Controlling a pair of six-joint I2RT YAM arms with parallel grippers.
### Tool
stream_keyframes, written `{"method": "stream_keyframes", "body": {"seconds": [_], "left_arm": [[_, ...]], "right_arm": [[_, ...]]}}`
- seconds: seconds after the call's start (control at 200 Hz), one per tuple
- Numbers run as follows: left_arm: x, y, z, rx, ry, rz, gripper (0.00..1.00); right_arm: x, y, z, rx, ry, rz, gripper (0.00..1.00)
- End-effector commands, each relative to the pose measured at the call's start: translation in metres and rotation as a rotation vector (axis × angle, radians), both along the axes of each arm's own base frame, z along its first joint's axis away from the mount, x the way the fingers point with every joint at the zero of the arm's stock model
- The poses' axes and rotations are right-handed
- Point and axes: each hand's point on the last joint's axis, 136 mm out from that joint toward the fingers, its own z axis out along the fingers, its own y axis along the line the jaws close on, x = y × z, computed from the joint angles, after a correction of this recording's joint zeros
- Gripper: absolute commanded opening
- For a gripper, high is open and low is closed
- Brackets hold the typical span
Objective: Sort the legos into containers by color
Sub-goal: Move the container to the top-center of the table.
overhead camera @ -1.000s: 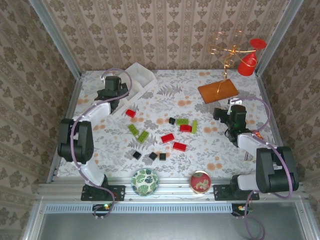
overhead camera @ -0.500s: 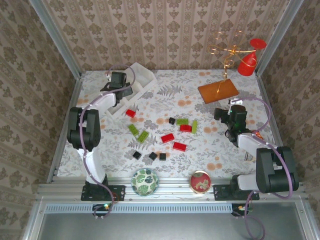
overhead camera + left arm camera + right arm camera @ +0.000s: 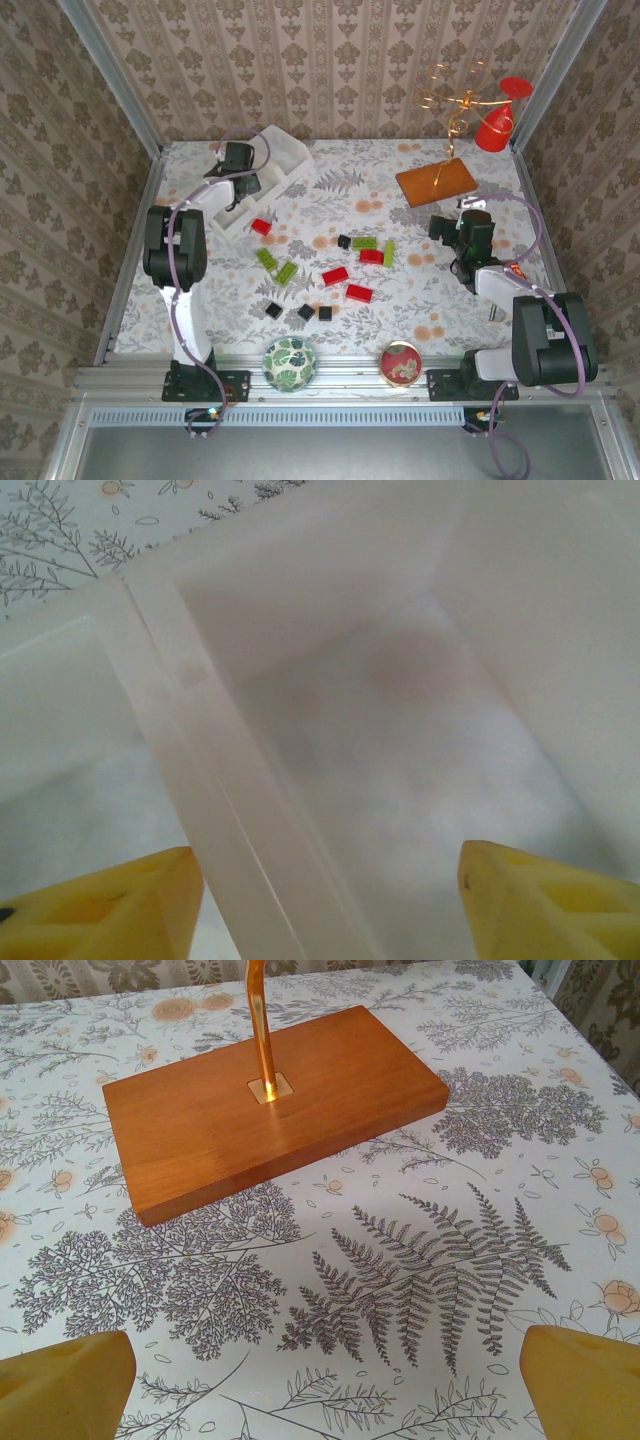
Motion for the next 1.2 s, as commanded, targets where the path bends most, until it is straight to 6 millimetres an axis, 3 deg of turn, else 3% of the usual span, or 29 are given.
{"method": "stream_keyframes", "body": {"seconds": [0.0,0.27,0.415,0.675,0.97,1.195], "left_arm": [[0.001,0.008,-0.005,0.012,0.037,-0.001,0.62],[0.004,-0.007,-0.015,0.054,0.065,-0.133,0.41],[0.008,-0.019,-0.018,0.056,0.072,-0.199,0.35],[0.006,-0.06,-0.02,0.056,0.073,-0.305,0.29],[-0.014,-0.087,-0.019,0.015,0.068,-0.26,0.23],[-0.018,-0.12,-0.02,-0.016,0.064,-0.296,0.22]], "right_arm": [[0.005,-0.002,0.014,0.003,-0.04,-0.023,1.0],[0.005,-0.003,0.012,0.0,-0.035,-0.028,1.0],[0.005,-0.004,0.013,0.001,-0.037,-0.031,1.0],[0.003,-0.005,0.014,-0.001,-0.043,-0.04,1.0],[0.002,-0.005,0.017,0.0,-0.051,-0.042,1.0],[0.002,-0.005,0.017,0.002,-0.052,-0.041,1.0]]}}
